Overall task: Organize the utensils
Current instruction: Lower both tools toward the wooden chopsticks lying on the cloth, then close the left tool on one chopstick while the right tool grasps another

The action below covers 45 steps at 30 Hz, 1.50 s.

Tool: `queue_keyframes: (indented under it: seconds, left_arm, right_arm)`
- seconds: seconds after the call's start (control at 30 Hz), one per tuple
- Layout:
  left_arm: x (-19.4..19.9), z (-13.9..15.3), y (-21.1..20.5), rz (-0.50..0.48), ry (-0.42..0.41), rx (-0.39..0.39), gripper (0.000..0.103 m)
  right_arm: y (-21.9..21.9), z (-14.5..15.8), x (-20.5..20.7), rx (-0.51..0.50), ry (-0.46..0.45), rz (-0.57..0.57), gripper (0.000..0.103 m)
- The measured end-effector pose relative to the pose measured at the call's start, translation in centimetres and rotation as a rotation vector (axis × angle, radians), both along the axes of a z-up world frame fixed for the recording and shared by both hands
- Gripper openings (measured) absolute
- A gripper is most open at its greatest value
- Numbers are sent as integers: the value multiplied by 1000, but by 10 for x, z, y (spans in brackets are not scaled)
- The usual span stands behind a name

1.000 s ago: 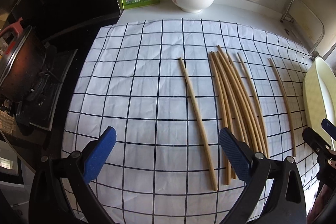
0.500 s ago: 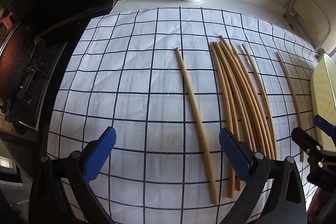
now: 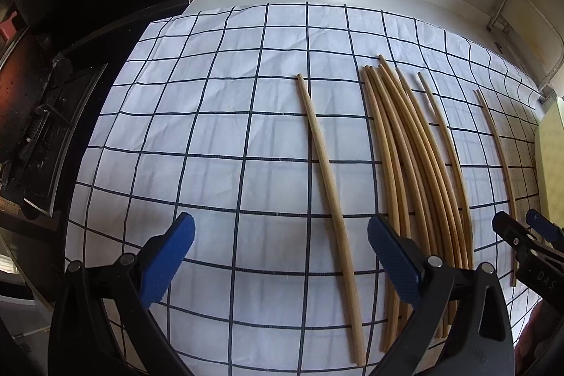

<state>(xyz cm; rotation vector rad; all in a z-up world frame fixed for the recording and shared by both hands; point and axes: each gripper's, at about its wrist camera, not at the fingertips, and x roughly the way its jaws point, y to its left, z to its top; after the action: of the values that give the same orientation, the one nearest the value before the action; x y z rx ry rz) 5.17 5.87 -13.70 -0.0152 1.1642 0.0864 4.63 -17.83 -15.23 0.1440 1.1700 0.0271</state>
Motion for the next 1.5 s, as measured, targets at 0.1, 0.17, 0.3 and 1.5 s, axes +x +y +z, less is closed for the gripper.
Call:
queue_keyframes:
  seconds: [0.1, 0.17, 0.3, 1.5]
  left_arm:
    - [1, -2, 1, 1, 2, 0, 97]
    - [1, -2, 1, 0, 3, -2, 97]
    - [0, -7, 0, 1, 14, -5, 97]
    - [0, -7, -22, -59, -4, -58, 8]
  right_arm:
    - [4, -2, -4, -57, -34, -5, 86]
    - [5, -1, -4, -101, -48, -11, 76]
    - [4, 1, -8, -113, -80, -2, 51]
    - [35, 2, -11, -92, -116, 145, 7]
